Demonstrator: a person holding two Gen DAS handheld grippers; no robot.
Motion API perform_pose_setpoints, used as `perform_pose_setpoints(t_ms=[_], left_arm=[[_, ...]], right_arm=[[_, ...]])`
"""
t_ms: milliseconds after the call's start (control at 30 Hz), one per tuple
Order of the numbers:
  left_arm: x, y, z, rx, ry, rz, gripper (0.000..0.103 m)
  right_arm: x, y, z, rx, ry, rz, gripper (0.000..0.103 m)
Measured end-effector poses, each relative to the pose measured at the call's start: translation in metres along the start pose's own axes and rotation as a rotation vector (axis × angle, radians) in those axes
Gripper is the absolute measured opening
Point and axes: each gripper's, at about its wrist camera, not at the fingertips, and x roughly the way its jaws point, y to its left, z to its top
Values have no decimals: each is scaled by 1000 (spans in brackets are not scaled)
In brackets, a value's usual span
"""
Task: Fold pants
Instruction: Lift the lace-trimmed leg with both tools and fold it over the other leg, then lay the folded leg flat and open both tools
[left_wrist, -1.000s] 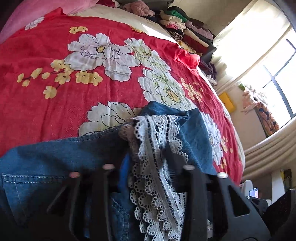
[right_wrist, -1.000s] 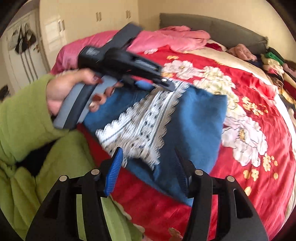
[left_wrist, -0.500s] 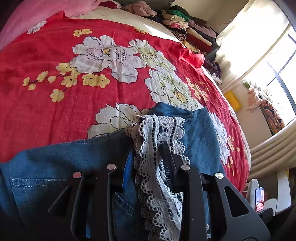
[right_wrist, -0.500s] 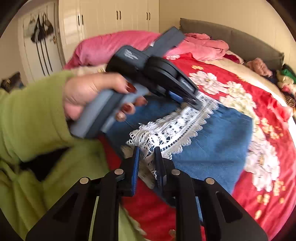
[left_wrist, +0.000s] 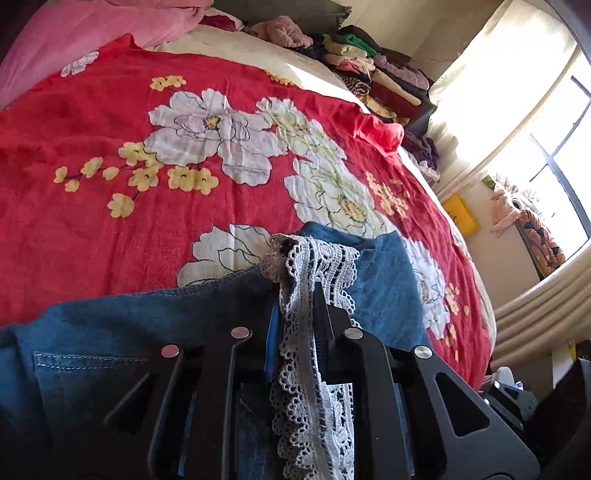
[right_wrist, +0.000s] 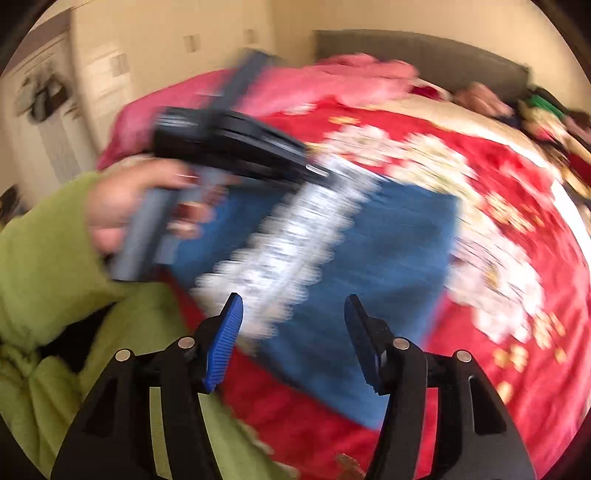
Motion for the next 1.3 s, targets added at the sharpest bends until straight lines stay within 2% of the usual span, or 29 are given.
perform_pose_setpoints(t_ms=[67,133,267,333,400,467,667,733,767,833,967,1067,1200,1300], left_arm=[[-7,-1,1,22,-21,30,9],[-3,2,1,26,-5,42,10],[17,8,-6,22,35,75,18],[12,10,-6,5,27,64,22],[1,9,-4,7,4,79,32],[-15,7,-4,16,-26,104,34],[-52,-14,-17,72,-82,135,34],[-57,-24,-27,95,-75,121,21],[-58,-30,-34,115,-64,109,13],[-56,-45,-50,163,-29,95,13],[-39,-66,-89,246,86,66,13],[-23,-67,-110,288,156,82,13],[-17,-60,-115,289,178,101,13],[-18,-61,-115,297,180,100,13]], right_arm=[[9,-10,-10,10,66,-31,56],[19,-14,-20,10,117,-53,56],[22,-13,-22,15,109,-49,57],[19,-13,-22,11,108,-43,57],[12,-13,-18,13,85,-34,57],[3,-14,-19,23,49,-33,57],[-15,-16,-10,38,-25,-29,57],[-17,-16,-9,37,-29,-16,51],[-17,-15,-9,37,-28,-11,42],[-15,-13,-10,34,-15,4,35],[-11,-6,-14,17,1,21,34],[-4,-5,-18,12,30,23,34],[9,-10,-26,25,100,-20,34],[12,-17,-31,62,111,-7,33]])
